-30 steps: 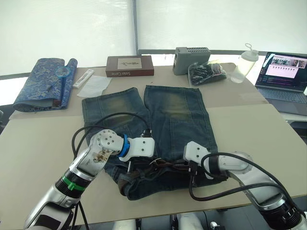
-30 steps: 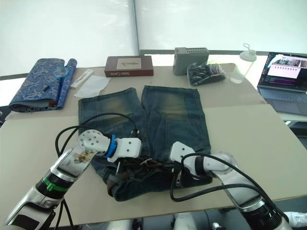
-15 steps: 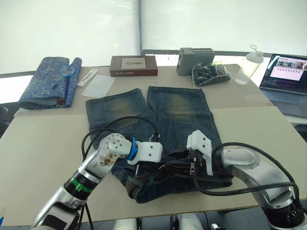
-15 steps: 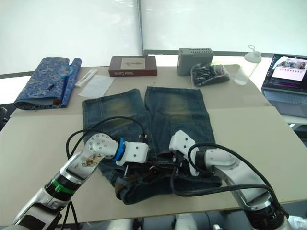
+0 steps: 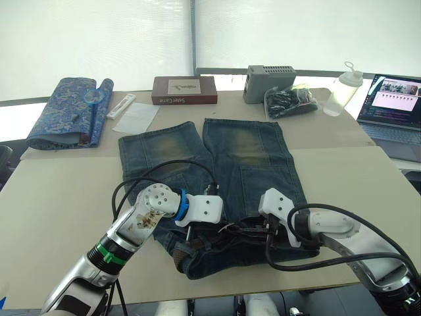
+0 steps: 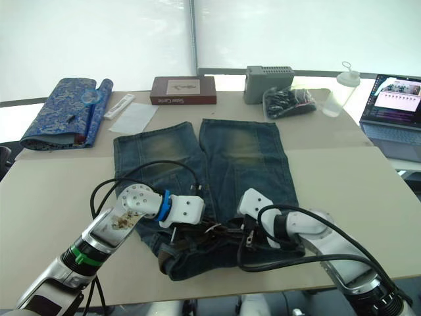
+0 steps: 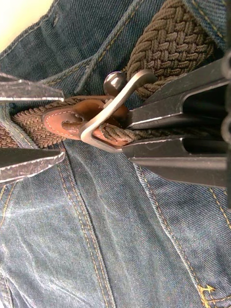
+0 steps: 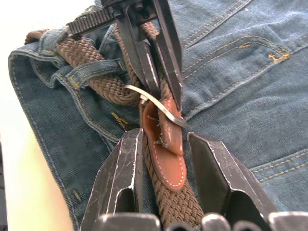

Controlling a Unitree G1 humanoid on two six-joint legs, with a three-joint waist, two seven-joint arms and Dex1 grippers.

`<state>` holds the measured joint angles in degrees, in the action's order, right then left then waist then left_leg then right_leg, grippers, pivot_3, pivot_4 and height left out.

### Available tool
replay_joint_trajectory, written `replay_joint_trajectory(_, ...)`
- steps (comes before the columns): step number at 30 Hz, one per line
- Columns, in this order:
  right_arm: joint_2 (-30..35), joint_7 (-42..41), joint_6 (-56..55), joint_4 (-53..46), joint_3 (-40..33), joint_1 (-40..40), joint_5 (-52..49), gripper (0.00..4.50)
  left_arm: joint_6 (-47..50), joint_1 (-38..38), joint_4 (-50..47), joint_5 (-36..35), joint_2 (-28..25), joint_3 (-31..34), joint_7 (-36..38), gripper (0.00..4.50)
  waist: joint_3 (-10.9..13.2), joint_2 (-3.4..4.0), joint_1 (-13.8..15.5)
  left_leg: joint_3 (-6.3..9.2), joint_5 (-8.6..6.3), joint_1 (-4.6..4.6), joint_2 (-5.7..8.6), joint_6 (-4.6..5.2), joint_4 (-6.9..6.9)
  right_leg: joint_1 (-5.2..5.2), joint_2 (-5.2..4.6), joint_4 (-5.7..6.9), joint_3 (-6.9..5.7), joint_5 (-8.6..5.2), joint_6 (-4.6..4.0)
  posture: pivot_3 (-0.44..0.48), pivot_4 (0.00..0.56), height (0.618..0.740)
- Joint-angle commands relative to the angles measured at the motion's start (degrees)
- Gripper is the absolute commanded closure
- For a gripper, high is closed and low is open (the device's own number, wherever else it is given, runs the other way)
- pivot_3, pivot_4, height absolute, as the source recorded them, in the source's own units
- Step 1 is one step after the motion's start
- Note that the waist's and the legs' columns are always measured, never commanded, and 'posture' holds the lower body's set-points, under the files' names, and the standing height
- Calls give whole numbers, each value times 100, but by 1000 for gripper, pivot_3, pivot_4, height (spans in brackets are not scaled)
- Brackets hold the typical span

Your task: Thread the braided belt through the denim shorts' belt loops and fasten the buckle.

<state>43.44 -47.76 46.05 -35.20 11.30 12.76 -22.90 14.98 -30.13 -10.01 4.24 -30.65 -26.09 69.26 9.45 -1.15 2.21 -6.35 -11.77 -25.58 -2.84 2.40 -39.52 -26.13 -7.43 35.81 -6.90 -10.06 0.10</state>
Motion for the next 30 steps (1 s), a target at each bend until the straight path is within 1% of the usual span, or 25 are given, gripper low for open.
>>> replay_joint_trajectory(1,-64,123,-45,-110,110,10,63,2812,-82,-8,-52,-57,-3,-101,26,4500,0,0,-2,0,0,0,0,0,0,0,0,0,0,0,0,0,150,709)
replay_joint_trajectory(5,-102,215,-90,-3,263,46,182,2812,-94,-3,-78,-47,-9,-108,19,4500,0,0,0,1,0,0,0,0,0,-1,0,1,-1,0,0,0,150,709)
replay_joint_trajectory(7,-133,236,-90,18,290,66,198,3366,-97,-7,-79,-46,-13,-108,18,4500,0,0,-2,0,0,-1,0,0,0,-1,0,0,-1,0,0,0,150,709)
replay_joint_trajectory(8,-146,245,-94,30,302,80,214,3552,-100,-9,-77,-47,-15,-108,16,4500,0,0,-4,0,0,0,0,0,0,0,0,0,-1,0,0,0,150,709)
replay_joint_trajectory(10,-183,267,-89,62,319,120,228,4241,-111,-20,-66,-48,-16,-110,12,4500,0,0,-12,0,0,1,-1,0,-1,0,0,1,0,0,0,0,150,709)
replay_joint_trajectory(11,-190,278,-91,77,328,139,240,4471,-124,-26,-56,-48,-14,-110,10,4500,0,0,-13,-1,0,2,-3,-1,-2,0,0,1,-1,0,0,0,150,709)
replay_joint_trajectory(18,-161,288,-101,107,273,161,278,4471,-165,-37,-33,-42,-7,-113,-20,4500,0,0,-13,-1,-1,2,-4,-2,-4,1,1,1,-2,0,0,0,150,709)
replay_joint_trajectory(21,-27,-39,-31,-5,181,158,-9,4471,-183,-48,-12,-41,4,-116,-26,4500,0,0,-9,0,-1,2,-4,-2,-4,1,1,1,-2,0,0,0,150,709)
replay_joint_trajectory(23,-69,24,-21,-34,110,166,-37,3733,-194,-48,-11,-40,3,-116,-26,4500,0,0,-8,-1,-1,2,-3,-2,-5,1,0,1,-1,0,0,0,150,709)
replay_joint_trajectory(24,-89,152,-80,-5,102,179,95,3499,-205,-49,-3,-40,3,-116,-26,4500,0,0,-4,0,-1,1,-3,-2,-5,1,0,1,-1,0,0,0,150,709)
replay_joint_trajectory(27,-61,234,-105,62,71,180,183,2490,-241,-56,13,-37,1,-123,-27,4500,0,0,3,0,-1,-2,-2,-2,-5,-1,0,0,-1,0,0,0,150,709)
replay_joint_trajectory(30,2,213,-91,52,6,143,150,2490,-270,-62,23,-36,-2,-126,-22,4500,0,0,4,0,-1,-3,-1,-1,-5,-1,0,0,-1,0,0,0,150,709)
